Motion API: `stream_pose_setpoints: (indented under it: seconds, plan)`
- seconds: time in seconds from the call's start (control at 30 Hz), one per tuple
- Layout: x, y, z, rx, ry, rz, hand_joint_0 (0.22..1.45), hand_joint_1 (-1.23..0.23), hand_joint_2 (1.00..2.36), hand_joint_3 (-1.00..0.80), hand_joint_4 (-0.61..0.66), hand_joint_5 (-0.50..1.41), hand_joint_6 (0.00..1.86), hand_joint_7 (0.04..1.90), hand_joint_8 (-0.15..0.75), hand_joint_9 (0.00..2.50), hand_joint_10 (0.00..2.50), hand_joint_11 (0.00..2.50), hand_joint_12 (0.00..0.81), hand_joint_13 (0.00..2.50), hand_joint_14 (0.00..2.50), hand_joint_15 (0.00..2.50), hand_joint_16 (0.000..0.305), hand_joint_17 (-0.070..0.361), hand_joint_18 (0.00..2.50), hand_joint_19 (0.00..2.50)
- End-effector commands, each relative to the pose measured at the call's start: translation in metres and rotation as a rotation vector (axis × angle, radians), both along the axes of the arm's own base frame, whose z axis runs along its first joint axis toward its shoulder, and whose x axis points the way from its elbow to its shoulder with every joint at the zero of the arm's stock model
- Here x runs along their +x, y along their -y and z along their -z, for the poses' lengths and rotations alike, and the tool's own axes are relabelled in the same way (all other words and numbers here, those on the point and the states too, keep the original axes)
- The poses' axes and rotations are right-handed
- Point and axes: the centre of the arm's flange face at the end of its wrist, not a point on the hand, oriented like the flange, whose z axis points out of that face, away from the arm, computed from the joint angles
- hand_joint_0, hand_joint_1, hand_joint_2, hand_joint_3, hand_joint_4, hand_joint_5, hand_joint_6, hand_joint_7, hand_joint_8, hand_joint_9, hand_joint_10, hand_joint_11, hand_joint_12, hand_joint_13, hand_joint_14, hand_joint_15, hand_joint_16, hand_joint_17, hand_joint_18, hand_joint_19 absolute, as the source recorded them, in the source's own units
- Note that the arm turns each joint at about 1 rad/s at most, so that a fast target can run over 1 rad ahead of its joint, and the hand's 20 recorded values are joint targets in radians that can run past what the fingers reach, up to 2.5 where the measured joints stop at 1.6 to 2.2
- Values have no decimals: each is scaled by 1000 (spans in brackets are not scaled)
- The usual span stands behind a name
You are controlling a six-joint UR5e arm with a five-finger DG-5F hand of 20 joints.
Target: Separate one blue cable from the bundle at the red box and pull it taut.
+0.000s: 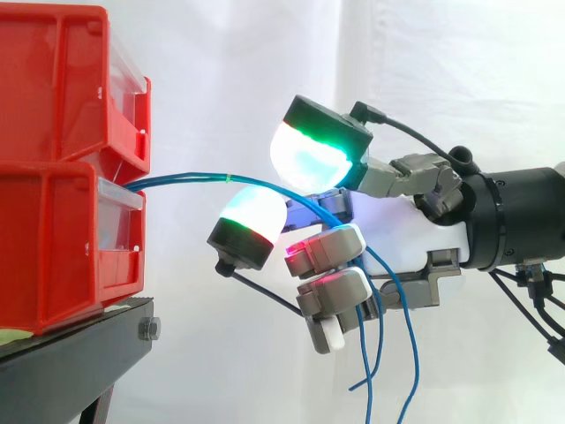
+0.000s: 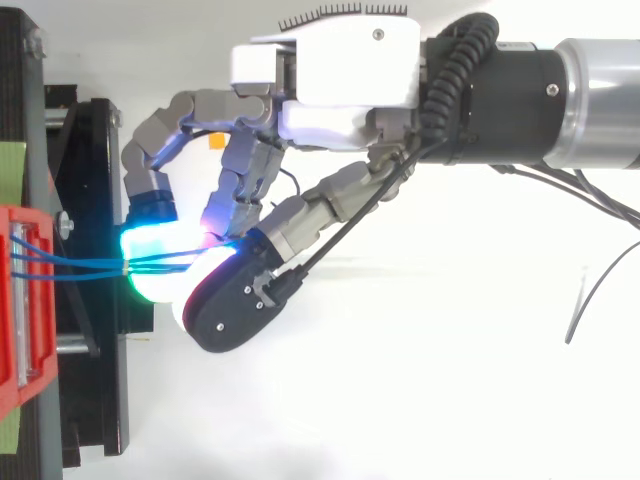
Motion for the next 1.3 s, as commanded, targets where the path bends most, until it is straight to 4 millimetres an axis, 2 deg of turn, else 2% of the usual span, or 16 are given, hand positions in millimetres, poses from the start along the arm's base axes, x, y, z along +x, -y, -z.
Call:
stream_pose_setpoints:
  seconds: [0.0,0.17,0.53,0.73,0.9,1.07,1.27]
  plan:
    - [0,0,0,0,0,0,514,-669,1000,-500,99,-171,836,1017,315,1220,13,1447,356,1166,22,1215,43,97,889,786]
    - [0,0,0,0,0,0,605,-595,1000,-500,80,-162,822,1071,288,1235,15,1469,319,1147,24,1229,38,85,844,805]
    - [0,0,0,0,0,0,676,-830,1013,-339,20,-168,840,1097,291,1199,15,1469,323,1120,24,1230,38,87,821,816]
    - [0,0,-1,0,2,0,758,-913,1008,-412,-41,-181,856,1136,294,1158,15,1465,338,1110,24,1238,40,89,838,810]
    - [0,1,-1,0,2,2,806,-935,1000,-500,-15,-184,868,1138,292,1149,16,1453,338,1107,24,1242,41,92,851,799]
    - [0,0,-1,0,2,0,781,-938,1000,-500,38,-180,861,1107,295,1151,17,1450,333,1110,25,1230,41,91,875,783]
    - [1,0,-1,0,2,0,635,-906,1000,-500,60,-174,856,1081,295,1171,18,1445,335,1126,25,1227,40,90,871,800]
